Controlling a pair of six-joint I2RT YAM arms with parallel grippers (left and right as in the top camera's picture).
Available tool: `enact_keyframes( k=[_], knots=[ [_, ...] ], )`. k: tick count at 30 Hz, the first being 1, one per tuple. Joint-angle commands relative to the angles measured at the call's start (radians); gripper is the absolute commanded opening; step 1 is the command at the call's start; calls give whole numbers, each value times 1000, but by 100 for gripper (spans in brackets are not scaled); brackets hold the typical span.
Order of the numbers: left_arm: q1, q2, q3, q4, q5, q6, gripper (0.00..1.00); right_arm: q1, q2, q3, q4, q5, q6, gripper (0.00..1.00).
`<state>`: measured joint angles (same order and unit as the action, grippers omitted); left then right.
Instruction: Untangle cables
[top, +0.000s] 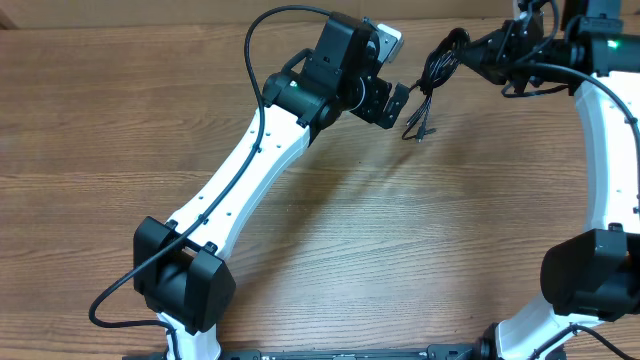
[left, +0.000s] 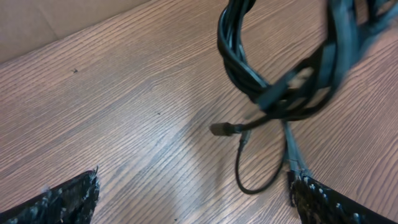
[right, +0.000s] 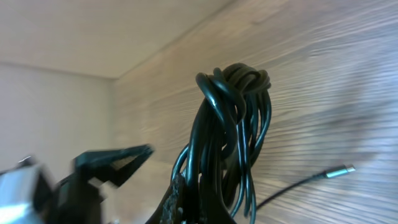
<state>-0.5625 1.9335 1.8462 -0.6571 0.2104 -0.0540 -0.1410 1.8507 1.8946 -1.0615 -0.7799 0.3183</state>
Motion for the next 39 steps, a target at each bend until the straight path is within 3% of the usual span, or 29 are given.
enact_keyframes(
  k=[1, 7, 20, 27, 29, 33, 34, 36, 39],
  knots=[
    [7, -24, -5, 4, 20, -18, 100, -65, -38, 33, 18, -240, -36, 4],
    [7, -24, -5, 12, 43, -18, 100, -118, -38, 31, -19, -333, -69, 4],
    [7, -24, -5, 102, 275, -18, 100, -74, -38, 31, -38, -348, -92, 4],
    [8, -24, -5, 123, 302, -17, 99, -57, -38, 31, -38, -348, -92, 4],
    [8, -24, -5, 124, 318, -17, 87, -55, -38, 31, -37, -348, -92, 4],
    [8, -24, -5, 123, 317, -16, 39, -55, -38, 31, -38, -348, -92, 4],
    [8, -24, -5, 123, 318, -13, 31, -55, -38, 31, -38, -348, -92, 4],
    [8, -24, -5, 123, 317, -13, 29, -55, -38, 31, -38, -348, -92, 4],
    [8, -24, -5, 123, 314, -13, 34, -55, -38, 31, -41, -348, -92, 4]
  ],
)
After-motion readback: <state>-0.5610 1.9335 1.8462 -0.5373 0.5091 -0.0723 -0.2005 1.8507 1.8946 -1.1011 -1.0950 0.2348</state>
